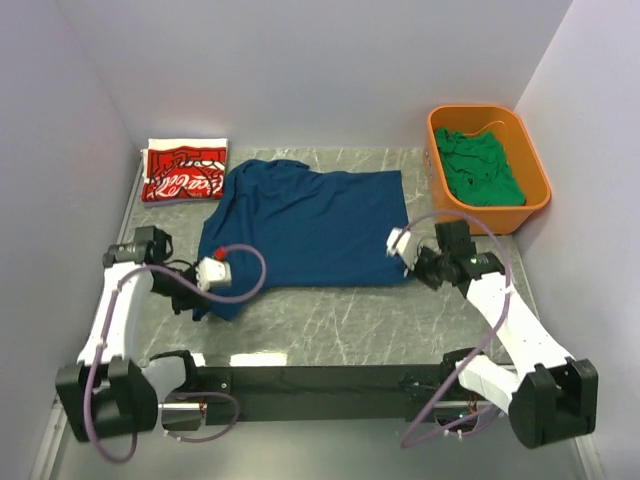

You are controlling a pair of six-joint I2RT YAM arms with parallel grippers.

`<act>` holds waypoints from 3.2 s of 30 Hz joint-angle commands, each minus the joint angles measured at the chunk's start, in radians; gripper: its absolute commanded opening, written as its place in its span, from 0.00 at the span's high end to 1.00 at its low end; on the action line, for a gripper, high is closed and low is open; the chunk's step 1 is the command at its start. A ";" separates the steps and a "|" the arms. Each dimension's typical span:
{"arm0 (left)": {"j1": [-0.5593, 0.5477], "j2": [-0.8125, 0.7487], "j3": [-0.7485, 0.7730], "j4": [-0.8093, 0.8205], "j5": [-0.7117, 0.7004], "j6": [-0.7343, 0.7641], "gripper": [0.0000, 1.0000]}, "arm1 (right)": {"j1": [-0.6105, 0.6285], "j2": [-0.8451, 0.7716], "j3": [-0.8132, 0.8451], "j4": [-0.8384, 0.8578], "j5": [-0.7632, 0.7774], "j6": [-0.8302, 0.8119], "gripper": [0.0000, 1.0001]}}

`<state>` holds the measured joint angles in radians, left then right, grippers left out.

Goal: Fold and stack the t-shirts
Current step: Flatten the tshirt out, then fold the tshirt

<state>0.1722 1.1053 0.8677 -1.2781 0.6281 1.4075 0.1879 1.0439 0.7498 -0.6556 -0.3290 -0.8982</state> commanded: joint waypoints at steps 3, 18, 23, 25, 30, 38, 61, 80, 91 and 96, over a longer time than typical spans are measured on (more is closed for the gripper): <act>-0.054 -0.065 -0.035 -0.098 -0.061 0.064 0.63 | 0.045 -0.029 0.011 -0.220 0.054 -0.171 0.34; -0.154 0.611 0.451 0.584 -0.010 -0.718 0.52 | 0.050 0.697 0.621 -0.159 0.002 0.358 0.62; -0.211 0.813 0.547 0.620 -0.163 -0.774 0.64 | 0.061 0.930 0.793 -0.159 0.053 0.416 0.70; -0.217 0.844 0.542 0.605 -0.218 -0.766 0.66 | 0.065 0.967 0.806 -0.167 0.090 0.420 0.71; -0.223 0.831 0.417 0.531 -0.291 -0.674 0.74 | 0.076 1.019 0.754 -0.213 0.134 0.372 0.71; -0.229 0.573 0.122 0.202 -0.260 -0.434 0.82 | 0.093 0.877 0.483 -0.317 0.128 0.234 0.71; -0.244 1.074 1.128 0.589 -0.020 -0.988 0.44 | -0.001 1.140 1.201 -0.141 0.206 0.485 0.53; -0.385 1.226 1.087 0.685 -0.100 -1.013 0.37 | -0.008 1.248 1.217 -0.018 0.266 0.521 0.29; -0.395 1.301 1.140 0.599 -0.108 -0.995 0.52 | -0.016 1.383 1.375 -0.134 0.170 0.502 0.53; -0.389 1.308 1.194 0.568 -0.091 -1.002 0.79 | -0.024 1.374 1.398 -0.170 0.137 0.458 0.82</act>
<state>-0.2173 2.4100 2.0247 -0.6651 0.5186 0.4004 0.1780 2.4363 2.1258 -0.7815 -0.1570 -0.4149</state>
